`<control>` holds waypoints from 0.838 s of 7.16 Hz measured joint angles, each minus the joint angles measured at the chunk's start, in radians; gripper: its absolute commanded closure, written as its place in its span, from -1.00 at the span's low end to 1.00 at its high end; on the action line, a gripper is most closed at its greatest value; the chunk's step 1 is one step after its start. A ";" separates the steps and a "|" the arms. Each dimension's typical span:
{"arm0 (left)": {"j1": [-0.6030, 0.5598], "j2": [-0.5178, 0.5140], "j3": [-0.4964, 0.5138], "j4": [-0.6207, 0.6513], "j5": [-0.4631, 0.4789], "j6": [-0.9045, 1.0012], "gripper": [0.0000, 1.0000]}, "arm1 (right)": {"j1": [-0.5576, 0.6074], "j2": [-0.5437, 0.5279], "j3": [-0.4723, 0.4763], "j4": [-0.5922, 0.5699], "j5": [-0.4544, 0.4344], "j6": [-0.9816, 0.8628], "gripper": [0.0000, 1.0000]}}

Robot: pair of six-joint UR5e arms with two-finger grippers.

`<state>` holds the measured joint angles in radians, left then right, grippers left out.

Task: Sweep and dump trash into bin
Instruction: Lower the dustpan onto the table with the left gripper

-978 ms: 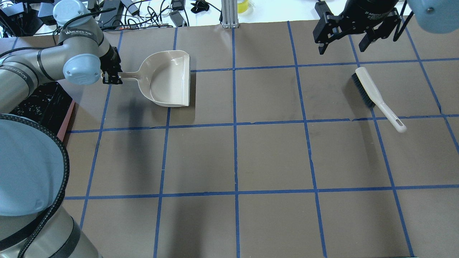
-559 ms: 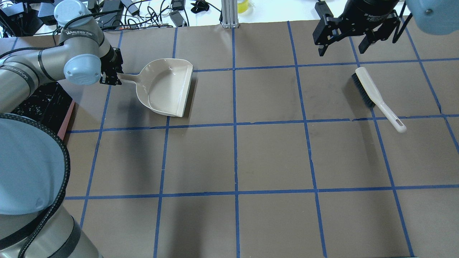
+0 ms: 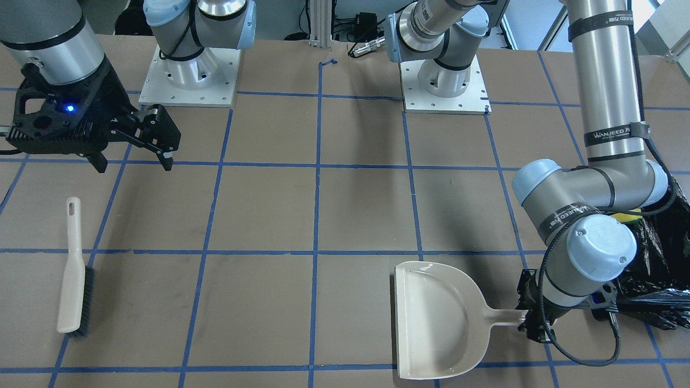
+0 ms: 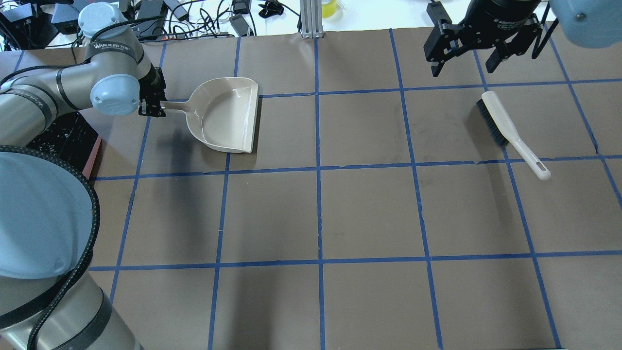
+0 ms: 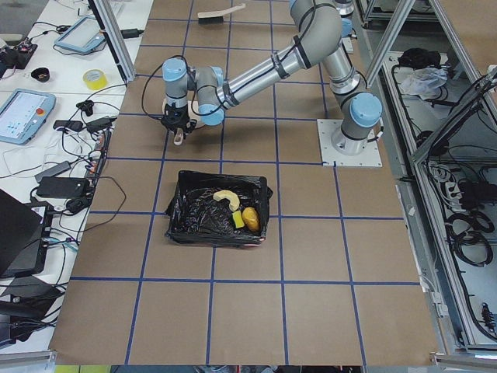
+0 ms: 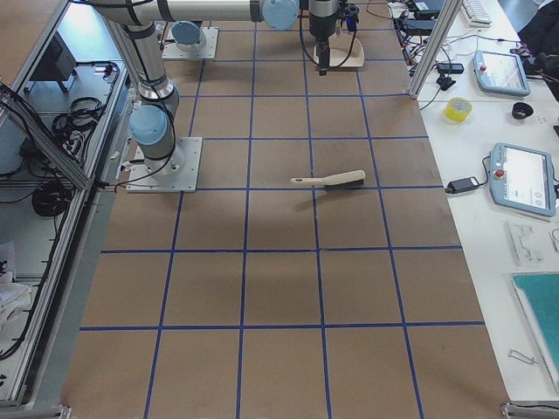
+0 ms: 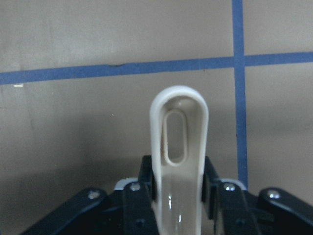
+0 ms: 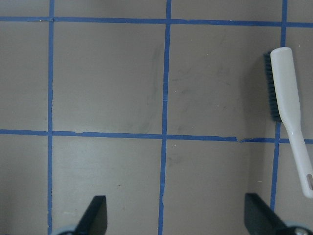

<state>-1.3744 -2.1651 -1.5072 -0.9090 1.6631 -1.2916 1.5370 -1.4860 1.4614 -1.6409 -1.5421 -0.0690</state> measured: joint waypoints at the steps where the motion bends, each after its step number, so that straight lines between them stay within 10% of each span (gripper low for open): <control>1: 0.000 0.000 -0.001 0.000 0.001 0.021 0.15 | 0.000 0.000 0.000 0.000 0.000 0.000 -1.00; 6: 0.000 0.003 0.001 0.004 0.002 0.070 -0.94 | 0.000 -0.002 0.000 -0.001 -0.001 -0.006 -1.00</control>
<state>-1.3745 -2.1617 -1.5061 -0.9052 1.6656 -1.2218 1.5371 -1.4877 1.4609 -1.6420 -1.5435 -0.0747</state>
